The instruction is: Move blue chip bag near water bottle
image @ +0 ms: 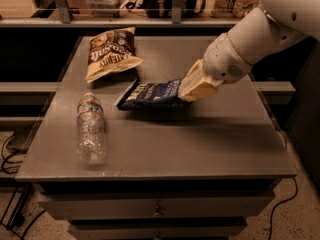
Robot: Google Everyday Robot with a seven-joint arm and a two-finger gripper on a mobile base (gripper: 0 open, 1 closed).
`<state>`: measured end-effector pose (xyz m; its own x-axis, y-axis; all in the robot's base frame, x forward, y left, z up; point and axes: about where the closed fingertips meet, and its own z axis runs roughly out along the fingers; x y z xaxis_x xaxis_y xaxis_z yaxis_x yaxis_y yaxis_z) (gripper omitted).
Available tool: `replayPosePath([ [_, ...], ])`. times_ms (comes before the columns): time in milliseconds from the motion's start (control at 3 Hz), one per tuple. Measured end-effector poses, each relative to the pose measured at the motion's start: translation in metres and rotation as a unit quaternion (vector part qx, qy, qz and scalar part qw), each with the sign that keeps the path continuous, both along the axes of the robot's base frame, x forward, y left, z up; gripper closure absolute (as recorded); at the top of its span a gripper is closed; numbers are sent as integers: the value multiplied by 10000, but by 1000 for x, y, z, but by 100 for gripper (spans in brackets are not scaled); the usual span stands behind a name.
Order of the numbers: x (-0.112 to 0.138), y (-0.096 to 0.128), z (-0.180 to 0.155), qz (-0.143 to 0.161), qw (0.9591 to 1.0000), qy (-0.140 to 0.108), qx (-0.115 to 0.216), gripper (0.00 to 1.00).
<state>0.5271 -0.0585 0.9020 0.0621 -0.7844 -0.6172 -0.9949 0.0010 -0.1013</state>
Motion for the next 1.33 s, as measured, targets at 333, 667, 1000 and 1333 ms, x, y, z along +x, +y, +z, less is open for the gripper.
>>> replayPosePath([
  [333, -27, 23, -9, 481, 9986, 207, 115, 100],
  [667, -46, 40, -19, 813, 9956, 417, 211, 83],
  [1000, -54, 49, -28, 908, 9938, 579, 269, 59],
  [1333, -56, 52, -36, 881, 9933, 678, 316, 36],
])
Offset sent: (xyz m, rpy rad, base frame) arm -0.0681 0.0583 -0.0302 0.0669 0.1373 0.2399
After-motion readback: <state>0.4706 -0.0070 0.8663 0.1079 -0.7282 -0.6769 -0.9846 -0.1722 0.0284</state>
